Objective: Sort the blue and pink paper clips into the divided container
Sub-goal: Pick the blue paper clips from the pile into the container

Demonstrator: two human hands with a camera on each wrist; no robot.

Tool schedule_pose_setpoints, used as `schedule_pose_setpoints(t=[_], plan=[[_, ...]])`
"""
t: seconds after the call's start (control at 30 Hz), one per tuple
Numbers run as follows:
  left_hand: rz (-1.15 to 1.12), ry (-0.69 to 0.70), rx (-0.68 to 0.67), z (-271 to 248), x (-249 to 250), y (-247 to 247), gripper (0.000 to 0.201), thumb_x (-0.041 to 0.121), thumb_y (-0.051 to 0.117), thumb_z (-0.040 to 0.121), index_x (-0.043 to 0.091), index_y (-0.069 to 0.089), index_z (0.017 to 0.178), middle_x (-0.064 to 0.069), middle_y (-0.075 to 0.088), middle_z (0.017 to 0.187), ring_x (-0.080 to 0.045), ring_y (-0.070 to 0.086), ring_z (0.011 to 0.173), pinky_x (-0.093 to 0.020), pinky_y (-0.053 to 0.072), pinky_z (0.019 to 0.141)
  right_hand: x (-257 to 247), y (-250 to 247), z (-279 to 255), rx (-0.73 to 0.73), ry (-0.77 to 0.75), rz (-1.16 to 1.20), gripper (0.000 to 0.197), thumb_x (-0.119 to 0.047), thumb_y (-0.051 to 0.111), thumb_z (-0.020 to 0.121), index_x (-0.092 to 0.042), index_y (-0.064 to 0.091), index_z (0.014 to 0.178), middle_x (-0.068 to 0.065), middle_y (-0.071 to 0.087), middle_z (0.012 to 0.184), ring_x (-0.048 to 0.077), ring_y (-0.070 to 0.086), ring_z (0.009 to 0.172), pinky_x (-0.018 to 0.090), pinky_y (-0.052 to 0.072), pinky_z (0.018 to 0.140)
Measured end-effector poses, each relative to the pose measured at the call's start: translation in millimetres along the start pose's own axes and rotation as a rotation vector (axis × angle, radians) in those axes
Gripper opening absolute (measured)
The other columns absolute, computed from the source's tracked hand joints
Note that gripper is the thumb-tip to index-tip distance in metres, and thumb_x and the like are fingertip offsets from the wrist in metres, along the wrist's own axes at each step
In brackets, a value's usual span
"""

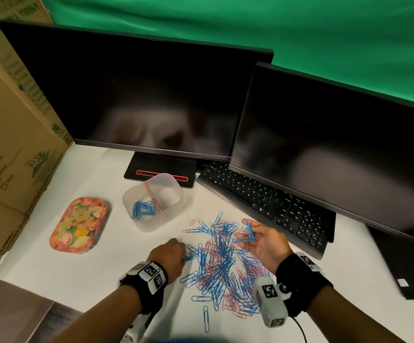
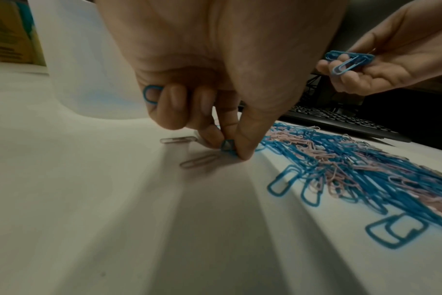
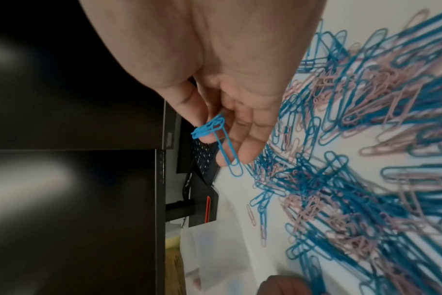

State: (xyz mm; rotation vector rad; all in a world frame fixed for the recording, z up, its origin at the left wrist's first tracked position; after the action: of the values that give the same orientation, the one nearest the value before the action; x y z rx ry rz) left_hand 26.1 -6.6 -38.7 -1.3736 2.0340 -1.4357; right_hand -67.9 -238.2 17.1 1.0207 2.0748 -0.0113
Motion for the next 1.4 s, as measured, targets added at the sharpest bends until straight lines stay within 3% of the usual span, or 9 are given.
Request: schedule_pose_setpoints(t=[0.17,0.33,0.53,0.8,0.93,1.03,1.2,1.3,1.4], plan=[[-0.201,-0.014,0.008,-3,0,-15,0.008,0.026,0.060,0.084,0.024,0.064,0.091,0.001,0.067,0.097,-0.022,0.062,0.094,-0.025,0.047,0.077,-1,3,2,-0.016,0.126,0.005,0.027,-0.018,0.042,0.096,-0.003,0.059,0.110,0.005,0.052,0.067,0.020,0.054,0.064,0.030,0.049,0.054],[-0.558,-0.007,0.103,-13,4,-48,0.014,0.018,0.062,0.086,0.030,0.067,0.092,0.007,0.065,0.071,-0.008,0.058,0.064,-0.013,0.044,0.060,-2,22,4,-0.056,0.212,-0.123,0.018,-0.020,0.046,0.095,-0.008,0.059,0.095,0.004,0.049,0.066,0.017,0.046,0.053,0.023,0.036,0.041],[-1.297,-0.227,0.152,-16,-17,-89,0.022,-0.005,0.050,0.086,0.010,0.067,0.088,-0.008,0.059,0.072,-0.014,0.041,0.049,-0.020,0.032,0.046,-8,91,3,-0.191,0.224,-0.336,0.011,-0.014,0.055,0.090,-0.008,0.059,0.097,0.007,0.054,0.071,0.018,0.047,0.053,0.026,0.035,0.045],[-1.835,-0.499,0.290,-9,-61,-113,0.010,0.007,0.046,0.094,0.008,0.056,0.092,-0.007,0.057,0.070,-0.019,0.057,0.059,-0.025,0.053,0.055,-8,205,15,-0.322,0.206,-0.560,0.013,-0.013,0.052,0.094,-0.002,0.058,0.092,0.010,0.056,0.073,0.021,0.055,0.059,0.031,0.051,0.057],[-1.874,-0.594,0.345,1,-70,-118,0.008,0.009,0.051,0.090,0.005,0.056,0.096,-0.010,0.053,0.076,-0.022,0.052,0.062,-0.031,0.054,0.059,-5,248,20,-0.365,0.239,-0.661,0.029,-0.017,0.039,0.102,-0.009,0.045,0.075,0.006,0.043,0.068,0.017,0.044,0.058,0.028,0.043,0.064],[-1.785,-0.613,0.392,5,-64,-127,0.009,0.012,0.049,0.091,0.007,0.057,0.093,-0.010,0.049,0.081,-0.021,0.047,0.064,-0.031,0.044,0.059,-3,261,33,-0.315,0.108,-0.727,0.021,-0.013,0.051,0.092,-0.013,0.049,0.071,0.006,0.047,0.068,0.019,0.046,0.058,0.030,0.042,0.061],[-1.636,-0.584,0.423,10,-64,-132,0.025,0.015,0.047,0.094,0.011,0.060,0.116,-0.011,0.050,0.114,-0.030,0.048,0.110,-0.038,0.044,0.092,-9,246,38,-0.360,0.084,-0.635,0.027,-0.004,0.044,0.096,-0.017,0.050,0.072,0.004,0.043,0.066,0.013,0.040,0.058,0.022,0.036,0.058],[-1.548,-0.505,0.446,7,-60,-131,0.019,0.011,0.047,0.094,0.015,0.062,0.104,-0.009,0.056,0.111,-0.028,0.052,0.105,-0.035,0.045,0.086,-19,218,38,-0.396,0.101,-0.668,0.027,-0.009,0.040,0.098,-0.020,0.049,0.075,0.002,0.047,0.067,0.010,0.042,0.059,0.016,0.034,0.055],[-1.409,-0.370,0.438,1,-54,-125,0.019,0.005,0.049,0.092,0.013,0.066,0.096,-0.008,0.063,0.097,-0.025,0.060,0.089,-0.028,0.047,0.067,-20,174,43,-0.367,0.032,-0.775,0.021,-0.002,0.044,0.094,-0.016,0.056,0.084,0.004,0.053,0.067,0.011,0.045,0.054,0.016,0.033,0.046]])
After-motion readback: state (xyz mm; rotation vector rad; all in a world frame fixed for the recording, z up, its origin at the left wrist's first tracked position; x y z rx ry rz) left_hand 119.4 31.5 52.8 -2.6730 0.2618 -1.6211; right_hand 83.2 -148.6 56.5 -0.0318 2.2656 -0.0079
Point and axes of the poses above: each hand's wrist, its own z-axis towards the middle knuckle, its own y-axis out of the palm, x = y × z, the point moved 2 cm from there along z, towards the middle knuckle
